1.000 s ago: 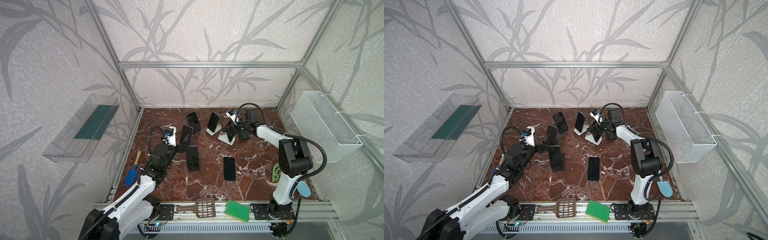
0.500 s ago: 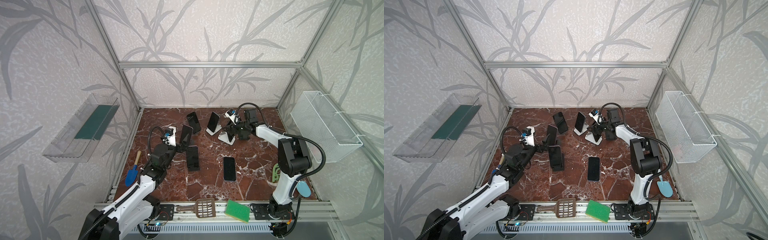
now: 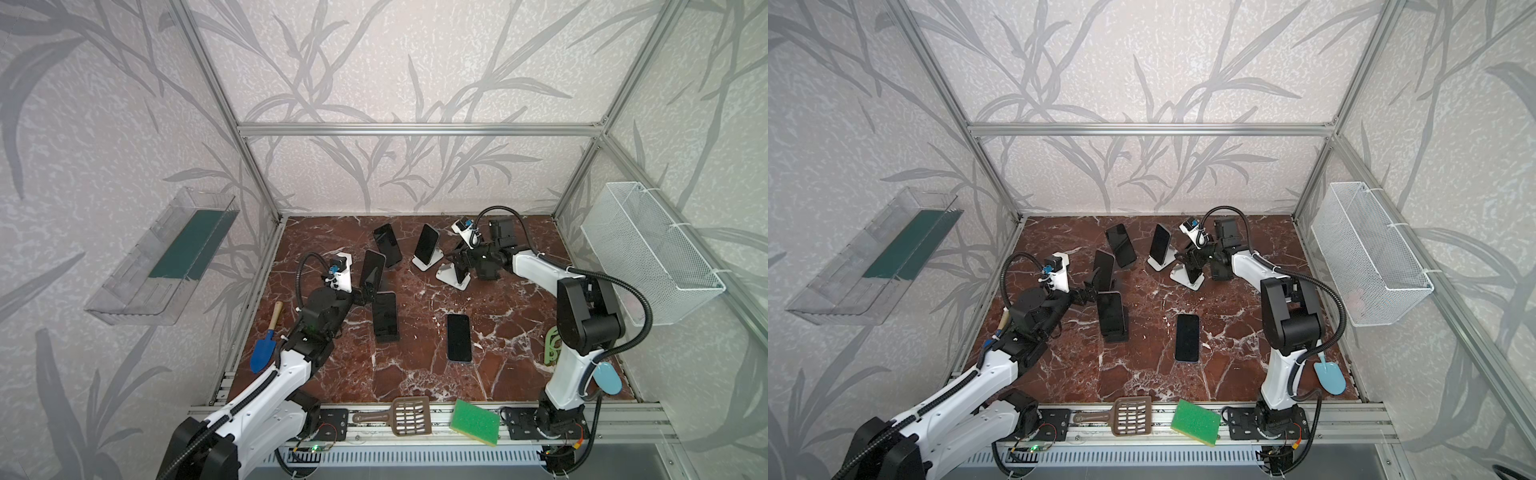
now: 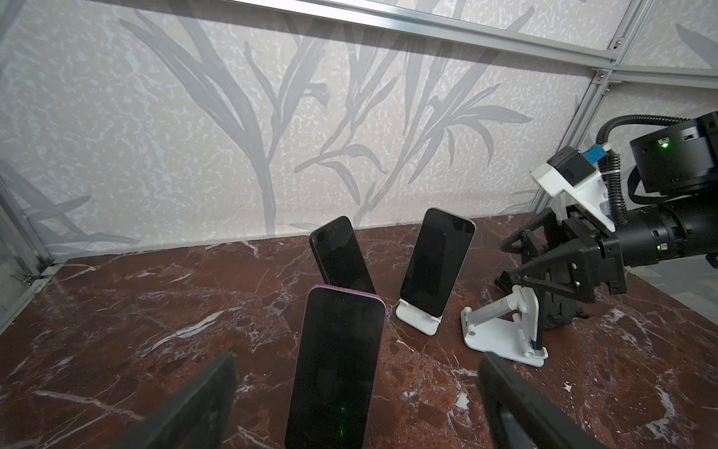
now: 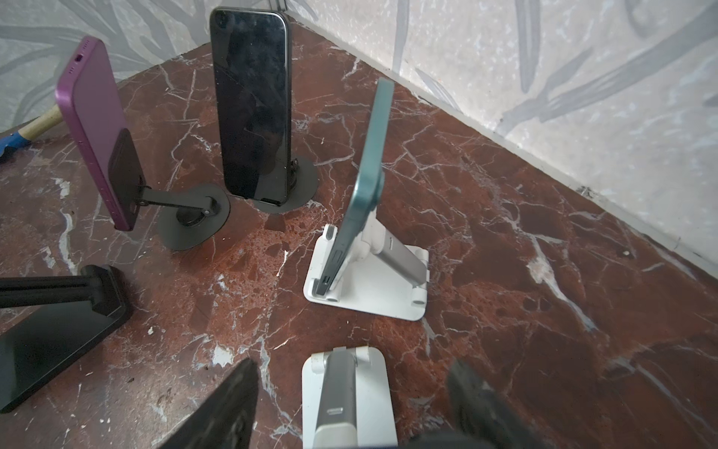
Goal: Remove the phone from the phone stand
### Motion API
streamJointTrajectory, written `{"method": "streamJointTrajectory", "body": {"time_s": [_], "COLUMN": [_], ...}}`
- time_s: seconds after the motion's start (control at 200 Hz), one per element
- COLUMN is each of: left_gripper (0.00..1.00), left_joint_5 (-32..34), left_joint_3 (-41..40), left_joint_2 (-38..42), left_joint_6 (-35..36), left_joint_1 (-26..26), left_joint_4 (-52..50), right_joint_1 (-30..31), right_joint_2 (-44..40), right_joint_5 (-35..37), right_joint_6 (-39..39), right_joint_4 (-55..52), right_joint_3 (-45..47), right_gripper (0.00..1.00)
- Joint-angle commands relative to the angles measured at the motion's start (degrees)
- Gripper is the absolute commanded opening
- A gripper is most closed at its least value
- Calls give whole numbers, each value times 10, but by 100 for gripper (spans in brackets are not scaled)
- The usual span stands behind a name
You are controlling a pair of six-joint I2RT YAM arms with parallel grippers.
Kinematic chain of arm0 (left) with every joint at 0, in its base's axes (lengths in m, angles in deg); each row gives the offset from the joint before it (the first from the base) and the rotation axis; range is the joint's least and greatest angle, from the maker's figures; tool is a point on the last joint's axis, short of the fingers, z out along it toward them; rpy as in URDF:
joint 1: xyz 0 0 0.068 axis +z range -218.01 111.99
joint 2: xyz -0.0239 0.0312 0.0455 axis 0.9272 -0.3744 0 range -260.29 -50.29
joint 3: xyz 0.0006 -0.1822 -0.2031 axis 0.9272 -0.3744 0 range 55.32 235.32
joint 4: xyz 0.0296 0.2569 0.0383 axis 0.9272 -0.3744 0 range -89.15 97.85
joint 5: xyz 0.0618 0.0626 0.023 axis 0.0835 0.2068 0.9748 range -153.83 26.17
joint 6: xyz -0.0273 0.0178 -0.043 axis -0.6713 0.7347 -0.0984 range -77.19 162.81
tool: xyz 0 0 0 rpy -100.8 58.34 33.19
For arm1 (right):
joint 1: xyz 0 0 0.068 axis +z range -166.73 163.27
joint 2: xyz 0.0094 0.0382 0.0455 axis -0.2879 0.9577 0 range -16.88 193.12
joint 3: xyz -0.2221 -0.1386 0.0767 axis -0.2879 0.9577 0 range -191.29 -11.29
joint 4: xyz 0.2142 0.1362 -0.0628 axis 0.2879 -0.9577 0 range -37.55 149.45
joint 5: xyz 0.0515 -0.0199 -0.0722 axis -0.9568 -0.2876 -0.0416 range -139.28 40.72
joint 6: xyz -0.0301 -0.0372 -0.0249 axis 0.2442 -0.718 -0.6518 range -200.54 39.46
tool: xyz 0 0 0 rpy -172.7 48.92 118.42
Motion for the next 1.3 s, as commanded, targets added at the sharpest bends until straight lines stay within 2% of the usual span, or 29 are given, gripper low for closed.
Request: {"method": "streamJointTrajectory", "body": {"time_s": [0.0, 0.115, 0.455, 0.735, 1.075, 1.195, 1.295], "left_gripper": [97, 97, 97, 97, 97, 97, 97], "left_joint_5": [8, 7, 13, 14, 9, 9, 19], "left_joint_3": [1, 0, -1, 1, -11, -39, -41], "left_joint_2": [0, -1, 8, 2, -8, -2, 0], "left_joint_6": [-5, -6, -6, -4, -3, 2, 6], "left_joint_1": [-2, -2, -2, -2, -2, -2, -2], "left_joint_4": [12, 12, 5, 6, 14, 57, 54], "right_joint_1": [9, 22, 29, 45, 63, 68, 69], "right_joint_2": [-34, -55, -96, -138, -217, -237, -256], "right_joint_5": [28, 68, 96, 178, 243, 255, 266], "right_joint_6": [32, 37, 84, 148, 274, 294, 302], "right_joint_4": [1, -12, -37, -97, -149, -161, -174], "right_joint_3": [9, 6, -9, -8, 59, 95, 117], "right_gripper": [62, 62, 61, 60, 57, 57, 57]}}
